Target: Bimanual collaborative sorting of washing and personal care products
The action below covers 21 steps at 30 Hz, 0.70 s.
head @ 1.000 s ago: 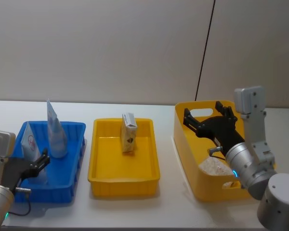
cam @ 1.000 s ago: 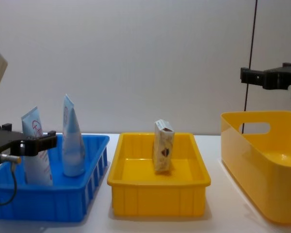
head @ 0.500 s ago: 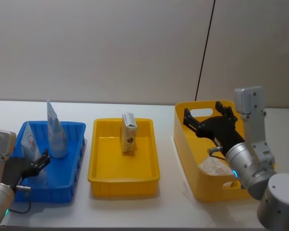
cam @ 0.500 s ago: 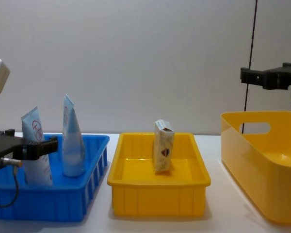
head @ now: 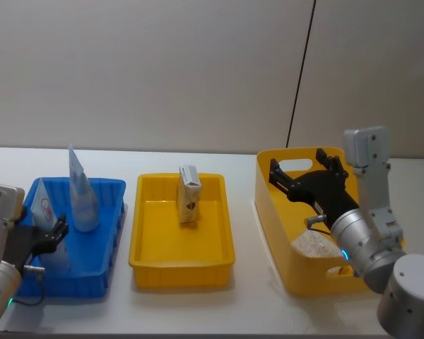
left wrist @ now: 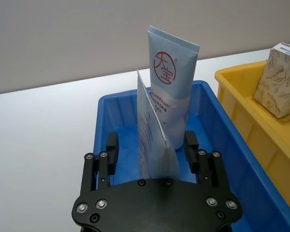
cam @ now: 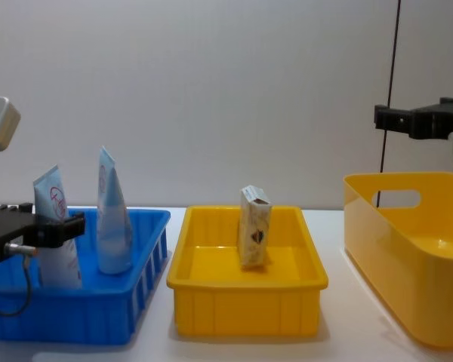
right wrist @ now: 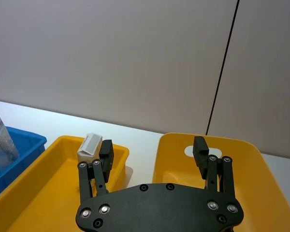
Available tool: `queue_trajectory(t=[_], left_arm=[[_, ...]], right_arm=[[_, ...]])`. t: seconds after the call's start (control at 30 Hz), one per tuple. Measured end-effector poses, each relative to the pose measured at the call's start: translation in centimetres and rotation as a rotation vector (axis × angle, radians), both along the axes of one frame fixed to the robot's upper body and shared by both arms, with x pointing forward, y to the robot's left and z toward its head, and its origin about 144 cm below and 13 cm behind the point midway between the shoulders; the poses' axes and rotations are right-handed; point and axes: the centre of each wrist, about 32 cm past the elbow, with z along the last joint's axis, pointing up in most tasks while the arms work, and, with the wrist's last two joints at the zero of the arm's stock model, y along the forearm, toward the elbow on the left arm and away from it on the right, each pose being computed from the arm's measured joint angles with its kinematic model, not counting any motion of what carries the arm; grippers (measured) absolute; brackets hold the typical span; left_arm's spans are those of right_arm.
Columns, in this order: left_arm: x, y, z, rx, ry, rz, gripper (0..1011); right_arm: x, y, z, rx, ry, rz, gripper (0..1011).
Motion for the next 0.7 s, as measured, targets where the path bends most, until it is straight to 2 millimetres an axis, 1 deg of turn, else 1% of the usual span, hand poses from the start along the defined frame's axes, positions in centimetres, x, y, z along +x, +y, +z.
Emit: queue_trajectory(t=[0.03, 0.23, 0.27, 0.3, 0.33, 0.4, 0.47, 0.5, 0.57, 0.6, 0.67, 0.7], left_arm=[[0.00, 0.00, 0.00, 0.000, 0.000, 0.000, 815], [0.44, -0.02, -0.03, 0.001, 0.003, 0.000, 603], [0.44, -0.02, -0.03, 0.001, 0.003, 0.000, 603], [0.51, -0.05, -0.03, 0.000, 0.003, 0.000, 542], [0.56, -0.07, -0.02, 0.000, 0.003, 0.000, 542], [0.60, -0.09, -0.01, -0.001, 0.002, 0.000, 461], [0.63, -0.13, -0.02, -0.001, 0.002, -0.001, 418], [0.64, -0.13, -0.01, -0.002, 0.002, -0.001, 356], [0.65, -0.15, 0.00, -0.002, 0.001, -0.001, 327], [0.66, -0.17, 0.01, -0.003, 0.001, -0.002, 263], [0.66, -0.19, 0.04, -0.004, 0.000, -0.003, 260], [0.66, -0.23, 0.09, -0.005, -0.003, -0.005, 242]], right_arm=[[0.00, 0.00, 0.00, 0.000, 0.000, 0.000, 1004], [0.00, 0.00, 0.00, 0.000, 0.000, 0.000, 1004], [0.00, 0.00, 0.00, 0.000, 0.000, 0.000, 1004], [0.00, 0.00, 0.00, 0.000, 0.000, 0.000, 1004], [0.00, 0.00, 0.00, 0.000, 0.000, 0.000, 1004], [0.00, 0.00, 0.00, 0.000, 0.000, 0.000, 1004], [0.00, 0.00, 0.00, 0.000, 0.000, 0.000, 1004], [0.00, 0.00, 0.00, 0.000, 0.000, 0.000, 1004], [0.00, 0.00, 0.00, 0.000, 0.000, 0.000, 1004], [0.00, 0.00, 0.00, 0.000, 0.000, 0.000, 1004], [0.00, 0.00, 0.00, 0.000, 0.000, 0.000, 1004], [0.00, 0.00, 0.00, 0.000, 0.000, 0.000, 1004]])
